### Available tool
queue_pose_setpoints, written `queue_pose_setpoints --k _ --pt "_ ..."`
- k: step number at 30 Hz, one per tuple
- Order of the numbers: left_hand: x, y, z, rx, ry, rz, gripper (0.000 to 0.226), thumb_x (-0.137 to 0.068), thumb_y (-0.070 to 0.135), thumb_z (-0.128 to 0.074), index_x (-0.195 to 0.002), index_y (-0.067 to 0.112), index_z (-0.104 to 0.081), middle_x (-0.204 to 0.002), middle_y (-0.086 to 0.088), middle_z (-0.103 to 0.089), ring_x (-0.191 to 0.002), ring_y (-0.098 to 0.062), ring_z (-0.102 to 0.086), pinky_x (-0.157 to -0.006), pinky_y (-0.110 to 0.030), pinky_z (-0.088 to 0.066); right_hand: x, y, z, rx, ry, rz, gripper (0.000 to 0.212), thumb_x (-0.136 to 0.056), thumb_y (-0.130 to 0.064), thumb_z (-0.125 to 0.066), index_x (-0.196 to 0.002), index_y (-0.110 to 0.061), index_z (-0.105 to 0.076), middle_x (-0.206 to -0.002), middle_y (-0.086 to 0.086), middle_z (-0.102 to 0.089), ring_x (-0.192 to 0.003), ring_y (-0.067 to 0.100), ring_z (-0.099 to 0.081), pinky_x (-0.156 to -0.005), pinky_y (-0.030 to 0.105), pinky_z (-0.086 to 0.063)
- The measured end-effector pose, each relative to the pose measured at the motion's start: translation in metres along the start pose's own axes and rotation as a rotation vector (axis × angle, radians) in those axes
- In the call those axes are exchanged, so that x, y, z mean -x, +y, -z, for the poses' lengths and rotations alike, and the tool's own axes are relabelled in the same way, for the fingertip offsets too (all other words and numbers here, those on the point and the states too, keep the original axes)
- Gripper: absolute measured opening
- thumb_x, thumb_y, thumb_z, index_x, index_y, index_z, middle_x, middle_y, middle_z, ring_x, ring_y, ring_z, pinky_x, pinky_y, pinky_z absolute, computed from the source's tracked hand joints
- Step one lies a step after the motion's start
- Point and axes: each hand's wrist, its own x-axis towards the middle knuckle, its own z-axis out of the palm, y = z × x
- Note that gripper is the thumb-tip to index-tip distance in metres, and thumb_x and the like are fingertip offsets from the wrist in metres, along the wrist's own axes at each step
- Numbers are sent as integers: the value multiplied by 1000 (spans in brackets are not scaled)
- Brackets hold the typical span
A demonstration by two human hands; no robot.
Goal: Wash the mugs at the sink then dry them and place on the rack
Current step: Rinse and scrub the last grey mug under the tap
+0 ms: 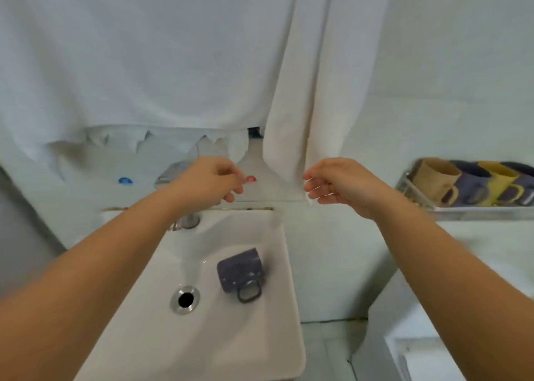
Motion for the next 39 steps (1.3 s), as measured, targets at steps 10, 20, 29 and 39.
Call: queue_pose_setpoints --k 10,20,29,39 --pt "27 -170 -43 -58 -95 70 13 -96 20 -55 -90 20 -66 -88 5 -70 -75 -9 -65 -60 -18 -44 -62 129 -178 607 1 -166 32 -97 -25 -45 -114 1 -54 -102 15 -56 -93 30 -55 -78 32 -41" --pt "20 -256 -52 -85 -135 122 15 -97 20 -51 -98 13 -65 -99 -2 -67 -81 -14 -62 -71 -26 -50 -73 164 -225 430 166 -181 23 -99 -10 -41 -85 -5 -58 -104 13 -59 -93 26 -57 -76 28 -46" --pt "3 -268 -30 135 -276 216 64 -73 54 -72 -125 22 -51 -124 7 -57 -119 -20 -53 -94 -39 -45 -57 125 -266 491 13 181 32 -95 -16 -50 -64 -18 -47 -67 0 -49 -66 15 -48 -58 26 -37" --pt "3 -290 -16 467 -314 232 56 -66 45 -73 -111 13 -66 -104 -9 -74 -96 -24 -70 -85 -36 -54 -67 81 -284 258 -14 236 19 -95 -21 -51 -82 -9 -59 -72 5 -54 -67 17 -50 -67 30 -43"
